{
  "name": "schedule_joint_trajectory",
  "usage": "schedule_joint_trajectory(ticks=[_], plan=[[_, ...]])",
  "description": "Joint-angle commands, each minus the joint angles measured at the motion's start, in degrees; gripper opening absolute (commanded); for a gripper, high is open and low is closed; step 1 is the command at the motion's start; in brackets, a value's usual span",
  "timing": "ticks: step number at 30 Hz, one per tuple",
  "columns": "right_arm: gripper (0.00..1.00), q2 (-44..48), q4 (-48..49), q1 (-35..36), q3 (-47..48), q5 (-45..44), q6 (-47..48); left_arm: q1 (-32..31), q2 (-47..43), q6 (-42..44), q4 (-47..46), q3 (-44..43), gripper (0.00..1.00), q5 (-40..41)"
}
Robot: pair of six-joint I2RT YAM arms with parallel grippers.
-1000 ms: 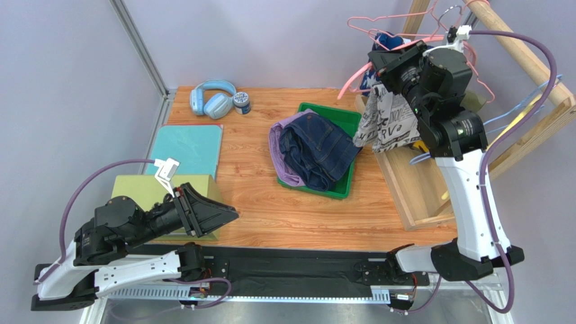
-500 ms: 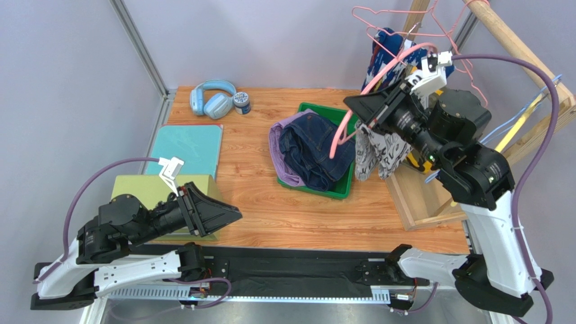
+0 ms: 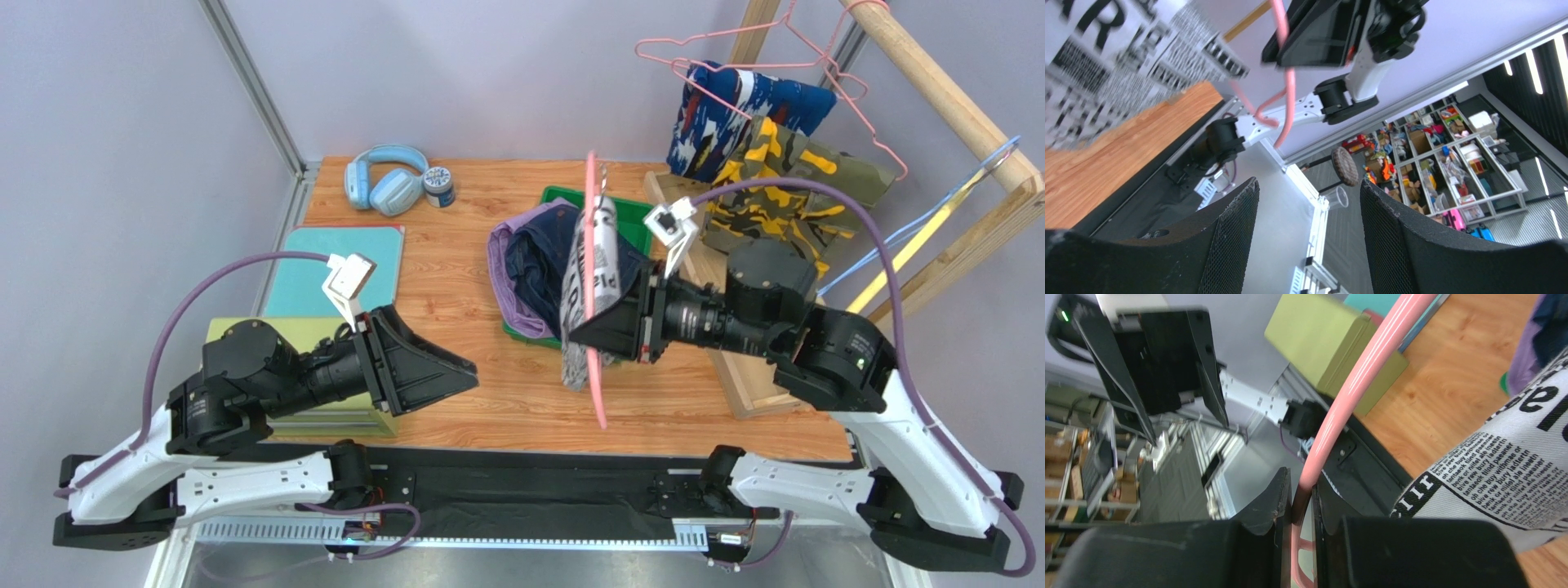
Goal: Remove the trousers from the hanger
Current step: Grab a hanger with trousers on it with the right arm
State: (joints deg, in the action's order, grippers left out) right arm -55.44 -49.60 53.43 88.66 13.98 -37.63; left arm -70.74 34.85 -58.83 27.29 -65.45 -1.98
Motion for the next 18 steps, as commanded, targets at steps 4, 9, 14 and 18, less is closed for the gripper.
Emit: schedule_joint_trajectory(ticks=[4,9,14,18], plan=[[0.00,4.7,16.7,10.8,-6.6,5.4,7.4,-0.1,6.0,-1.8,-9.4,-4.3,0.68,-2.5],[0.00,3.7,21.0,20.9,-8.9,2.9,9.6,-0.1,10.6,-2.4,-9.6,-5.2,0.68,-2.1],[0.00,3.1,23.2,25.8,-9.6,-2.6,10.6,0.0,11.5,-4.4,-10.2,-3.7,0.67,-2.3],[0.00,4.5,24.3,26.8,-11.0,-6.2,11.3,0.0,10.4,-5.9,-11.4,-1.7,0.66,-2.3]])
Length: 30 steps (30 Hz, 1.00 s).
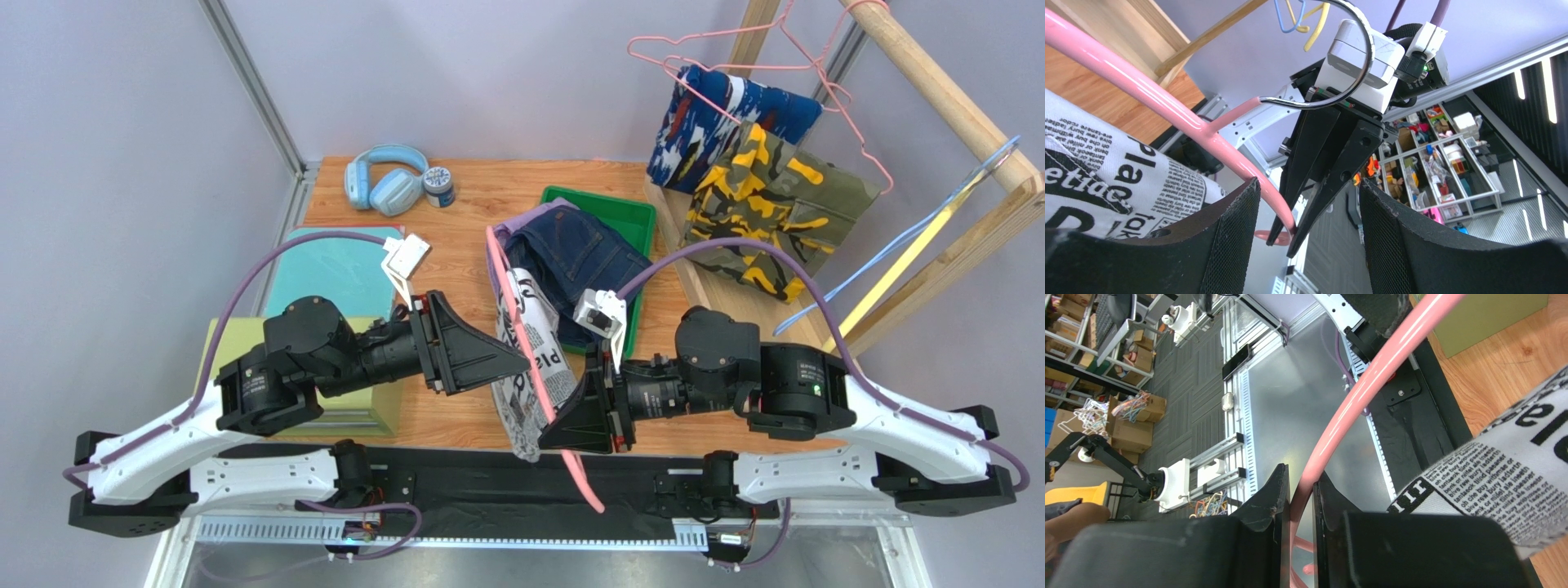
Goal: Remove the trousers from the hanger
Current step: Grab a hanger with trousers on it with the right arm, then pass the hanger from the right arm to the left
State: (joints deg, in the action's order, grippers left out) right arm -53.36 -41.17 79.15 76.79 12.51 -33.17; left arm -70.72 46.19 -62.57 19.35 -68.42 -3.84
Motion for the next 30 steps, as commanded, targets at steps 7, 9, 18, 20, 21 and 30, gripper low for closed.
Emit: schedule_joint_trajectory(ticks=[7,9,18,20,21,30], plan=[[0.00,3.4,15.5,1.5,2.1,-7.1,8.1,0.0,-0.2,-3.0,-4.1,2.1,0.66,-1.3],[0.00,3.8,15.6,1.6,2.6,-6.6,8.3,0.0,0.2,-3.1,-4.1,2.2,0.66,-1.2],[0.00,2.4,15.9,1.8,2.3,-4.0,7.8,0.0,1.5,-3.2,-4.3,1.8,0.68,0.3],[0.00,1.4,17.0,2.9,2.1,-3.3,7.5,0.0,2.5,-3.2,-4.8,1.3,0.67,0.3],[0.00,0.2,17.2,3.5,2.3,-3.3,7.6,0.0,2.8,-3.2,-4.9,0.8,0.67,0.1],[0.00,-1.8,14.4,7.4,2.6,-9.3,9.6,0.0,2.7,-3.5,-6.0,1.3,0.10,-2.5]])
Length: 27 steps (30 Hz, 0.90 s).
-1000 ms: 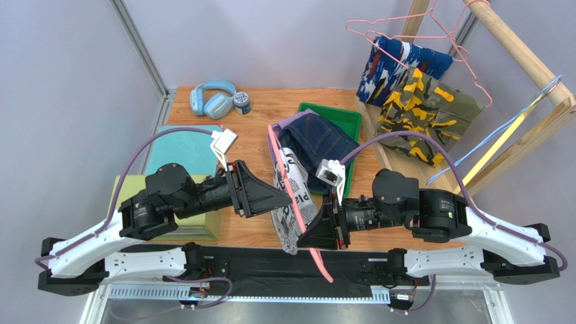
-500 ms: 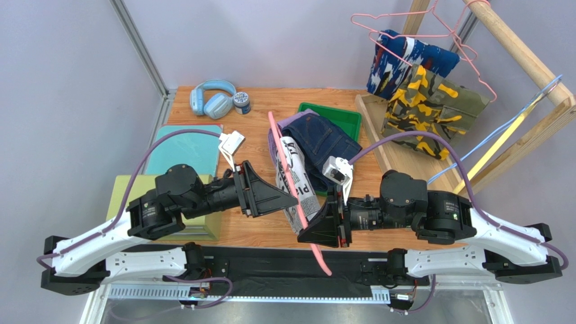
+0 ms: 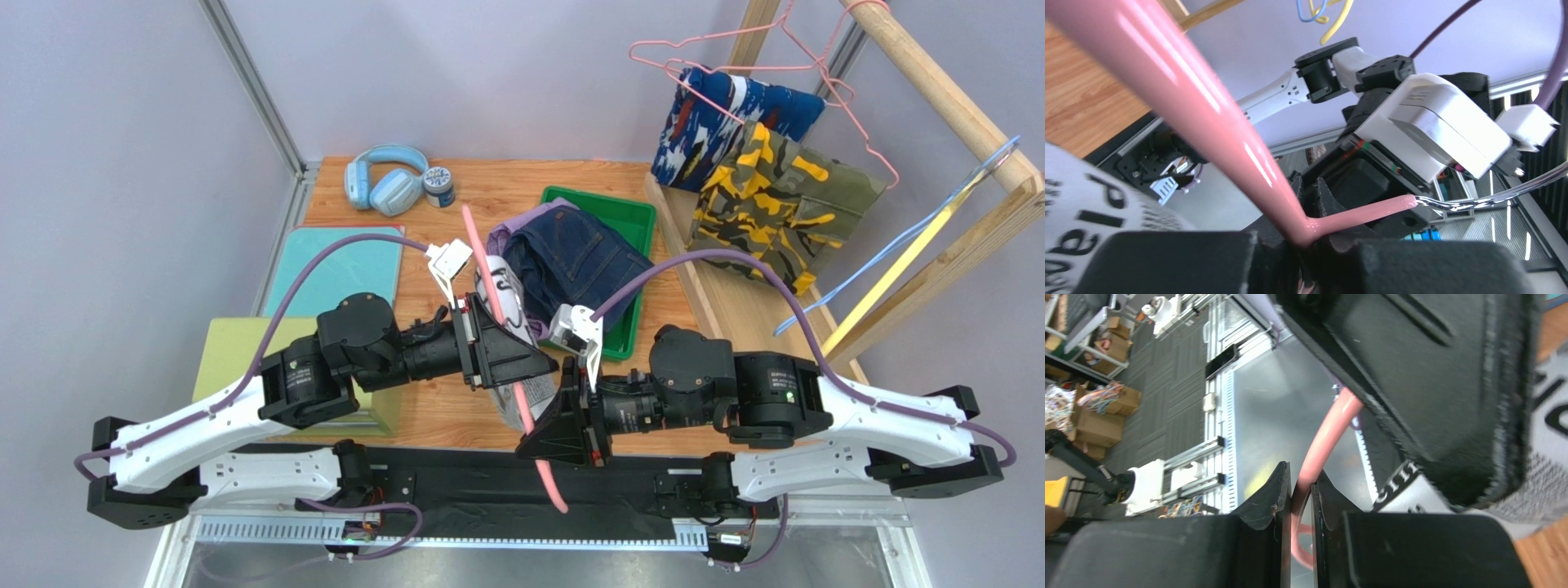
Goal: Remove the trousers from the hanger
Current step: Pass the hanger from the right arm to the left, then remove the trousers from the hanger
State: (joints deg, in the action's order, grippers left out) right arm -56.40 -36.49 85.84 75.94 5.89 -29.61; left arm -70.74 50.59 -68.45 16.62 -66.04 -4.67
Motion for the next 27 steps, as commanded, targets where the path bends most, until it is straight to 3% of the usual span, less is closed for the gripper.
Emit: schedule_joint_trajectory(ticks=[1,2,5,12,16,19,27], plan=[[0.00,1.3,9.2,0.7,3.2,-3.2,6.2,0.0,-2.2,2.4,-2.9,-1.1,0.00,-1.5],[0.01,1.4,8.4,0.6,3.3,-4.6,6.2,0.0,-3.2,2.4,-2.3,-1.3,0.00,-0.9],[0.17,2.5,4.9,0.7,3.4,-8.9,6.8,0.0,-5.4,2.6,-0.3,-1.9,0.00,0.1],[0.65,8.7,1.2,0.6,-0.3,-21.1,11.9,0.0,-9.4,1.3,2.6,-5.8,0.00,0.5],[0.75,9.4,4.2,0.7,-3.9,-21.9,19.6,0.0,-10.7,-1.4,2.1,-8.4,0.00,-0.9],[0.79,8.9,11.6,1.6,-10.2,-20.7,24.5,0.0,-12.3,-5.5,-1.1,-8.1,0.00,-1.0],[0.84,5.0,35.9,9.4,-22.3,-31.0,42.5,0.0,-15.4,-8.4,0.1,-10.6,0.00,1.1]])
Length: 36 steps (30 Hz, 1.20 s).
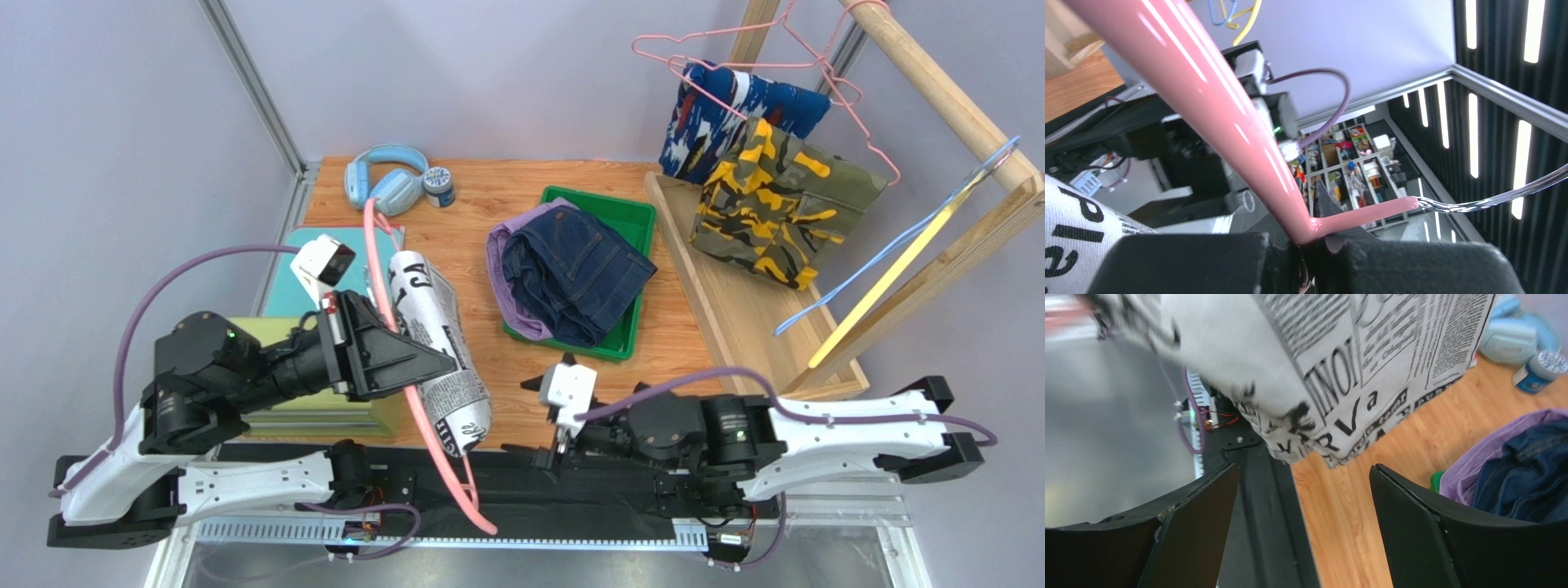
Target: Remove the trousers from the hanger
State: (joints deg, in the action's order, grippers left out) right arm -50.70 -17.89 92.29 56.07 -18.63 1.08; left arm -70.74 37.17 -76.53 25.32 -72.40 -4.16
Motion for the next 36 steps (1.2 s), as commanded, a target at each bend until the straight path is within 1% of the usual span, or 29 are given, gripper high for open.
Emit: schedule_joint_trajectory(ticks=[1,2,3,4,5,8,16,19,20,22,23,27,31,34,36], plan=[[0.84,-1.2,20.6,3.9,-3.6,-7.2,13.1,0.0,-2.5,-0.5,-8.6,-4.3,0.00,1.3],[0.84,-1.8,22.9,4.5,-4.4,-9.1,14.3,0.0,-2.8,-0.5,-8.4,-4.4,0.00,1.5],[0.84,-2.9,26.9,4.8,-4.8,-9.5,16.4,0.0,-3.0,-0.5,-8.1,-4.4,0.00,1.8],[0.85,-3.4,28.7,5.3,-5.6,-9.6,17.1,-0.1,-3.3,-0.6,-7.8,-4.6,0.00,2.2],[0.85,-4.1,32.9,5.4,-6.1,-10.5,17.7,-0.1,-3.5,-0.7,-7.6,-4.7,0.00,2.4],[0.85,-6.5,39.7,5.7,-6.9,-11.3,19.7,0.0,-3.6,-0.9,-7.6,-4.8,0.00,2.6],[0.86,-13.4,47.6,5.8,-4.7,-12.8,22.5,0.0,-3.7,-0.9,-7.9,-5.0,0.00,2.4],[0.85,-15.5,51.3,5.8,-4.0,-16.4,23.9,0.0,-3.6,-1.0,-8.1,-5.0,0.00,2.1],[0.83,-16.3,53.3,5.7,-4.0,-18.3,25.2,-0.1,-3.7,-1.2,-8.4,-4.9,0.00,2.1],[0.81,-17.1,55.1,5.5,-4.1,-18.8,26.3,0.0,-3.7,-1.3,-8.6,-4.8,0.00,1.7],[0.78,-17.5,57.9,5.6,-4.3,-19.9,26.9,-0.1,-3.6,-1.3,-8.9,-4.7,0.00,1.6],[0.70,-20.6,63.1,4.7,-4.3,-21.5,29.8,0.0,-3.3,-1.4,-9.2,-4.7,0.00,1.2],[0.68,-21.6,63.7,3.0,-3.8,-20.5,27.9,0.0,-3.3,-1.7,-9.7,-4.8,0.00,0.4],[0.68,-22.2,64.9,1.8,-4.3,-17.9,26.1,-0.1,-3.4,-1.7,-9.9,-4.7,0.00,0.2],[0.70,-23.2,67.2,0.9,-4.3,-18.5,25.9,-0.1,-3.3,-1.8,-9.9,-4.7,0.00,0.3]])
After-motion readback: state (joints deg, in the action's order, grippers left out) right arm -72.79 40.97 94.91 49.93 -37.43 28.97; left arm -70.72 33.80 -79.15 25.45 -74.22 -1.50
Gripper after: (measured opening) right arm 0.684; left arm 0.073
